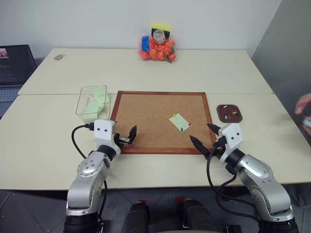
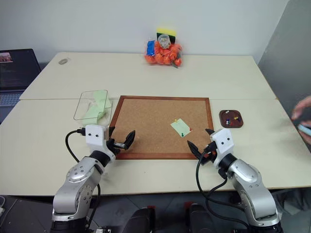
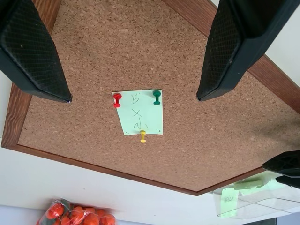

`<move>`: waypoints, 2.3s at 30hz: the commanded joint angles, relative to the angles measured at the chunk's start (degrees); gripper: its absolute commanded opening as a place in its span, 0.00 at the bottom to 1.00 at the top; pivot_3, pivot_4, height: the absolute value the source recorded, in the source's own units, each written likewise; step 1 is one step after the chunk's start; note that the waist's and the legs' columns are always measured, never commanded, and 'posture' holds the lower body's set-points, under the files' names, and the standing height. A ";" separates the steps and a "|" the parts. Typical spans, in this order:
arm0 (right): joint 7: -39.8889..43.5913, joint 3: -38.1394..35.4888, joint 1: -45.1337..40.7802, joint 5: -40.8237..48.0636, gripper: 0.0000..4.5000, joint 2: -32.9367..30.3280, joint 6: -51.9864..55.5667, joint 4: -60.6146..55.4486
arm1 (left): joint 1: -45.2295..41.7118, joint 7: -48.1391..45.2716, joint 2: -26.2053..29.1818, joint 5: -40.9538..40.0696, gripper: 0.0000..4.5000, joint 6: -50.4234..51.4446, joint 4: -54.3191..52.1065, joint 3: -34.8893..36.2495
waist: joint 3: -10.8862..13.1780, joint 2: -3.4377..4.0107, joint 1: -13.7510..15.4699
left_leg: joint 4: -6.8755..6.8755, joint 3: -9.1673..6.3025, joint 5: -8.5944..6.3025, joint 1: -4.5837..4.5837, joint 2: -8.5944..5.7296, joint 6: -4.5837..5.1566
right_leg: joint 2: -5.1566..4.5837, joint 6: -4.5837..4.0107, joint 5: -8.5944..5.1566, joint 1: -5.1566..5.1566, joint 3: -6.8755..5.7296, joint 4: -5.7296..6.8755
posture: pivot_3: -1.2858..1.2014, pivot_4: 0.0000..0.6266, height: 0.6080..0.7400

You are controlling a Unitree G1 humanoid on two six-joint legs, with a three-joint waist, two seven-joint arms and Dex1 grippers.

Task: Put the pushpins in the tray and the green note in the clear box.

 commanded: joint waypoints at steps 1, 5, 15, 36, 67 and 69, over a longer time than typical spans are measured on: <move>-0.16 -0.44 -0.63 0.12 1.00 -0.03 -1.55 -1.35 | 0.43 -0.54 0.58 -1.23 0.99 -0.29 -3.60 0.83 | 0.00 0.00 0.00 | 0.00 0.00 0.00 0.00 0.00 0.00 | 0.00 0.00 0.00 0.00 0.00 0.00 | 0.52 0.24 1.00; -0.28 -0.35 -0.91 -0.06 1.00 0.00 -1.83 -0.97 | 0.26 -0.36 0.69 -1.42 0.99 -0.53 -3.48 0.99 | 0.00 0.00 0.00 | 0.00 0.00 0.00 0.00 0.00 0.00 | 0.00 0.00 0.00 0.00 0.00 0.00 | 0.52 0.24 1.00; -0.41 -0.29 -1.23 -0.11 1.00 -0.12 -1.95 -0.72 | -0.44 -4.44 2.41 -3.37 0.99 -1.93 -3.25 -0.01 | 0.00 0.00 0.00 | 0.00 0.00 0.00 0.00 0.00 0.00 | 0.00 0.00 0.00 0.00 0.00 0.00 | 0.52 0.24 1.00; 5.24 3.73 -20.41 -1.35 1.00 1.75 -4.81 18.98 | -23.67 -44.64 13.81 -6.36 0.62 -9.40 25.03 -12.86 | 0.00 0.00 -0.07 | 0.02 0.04 0.00 0.06 -0.01 0.01 | 0.06 -0.01 0.00 0.04 -0.01 0.04 | 0.52 0.24 1.00; 4.34 6.15 -37.64 -8.45 0.81 13.37 -17.17 55.94 | -20.57 -41.88 8.73 6.11 0.00 -24.74 38.51 -16.94 | -0.02 0.04 -0.32 | -0.01 0.07 0.00 0.20 0.04 0.01 | 0.05 -0.20 0.04 0.06 0.04 0.16 | 0.52 0.24 1.00; 3.33 4.97 -38.62 -8.06 0.72 13.87 -16.97 58.04 | -19.52 -41.30 8.56 5.80 0.00 -23.68 36.85 -16.58 | -0.02 0.04 -0.31 | -0.01 0.10 0.00 0.22 0.04 0.01 | 0.06 -0.20 0.04 0.08 0.07 0.16 | 0.52 0.24 1.00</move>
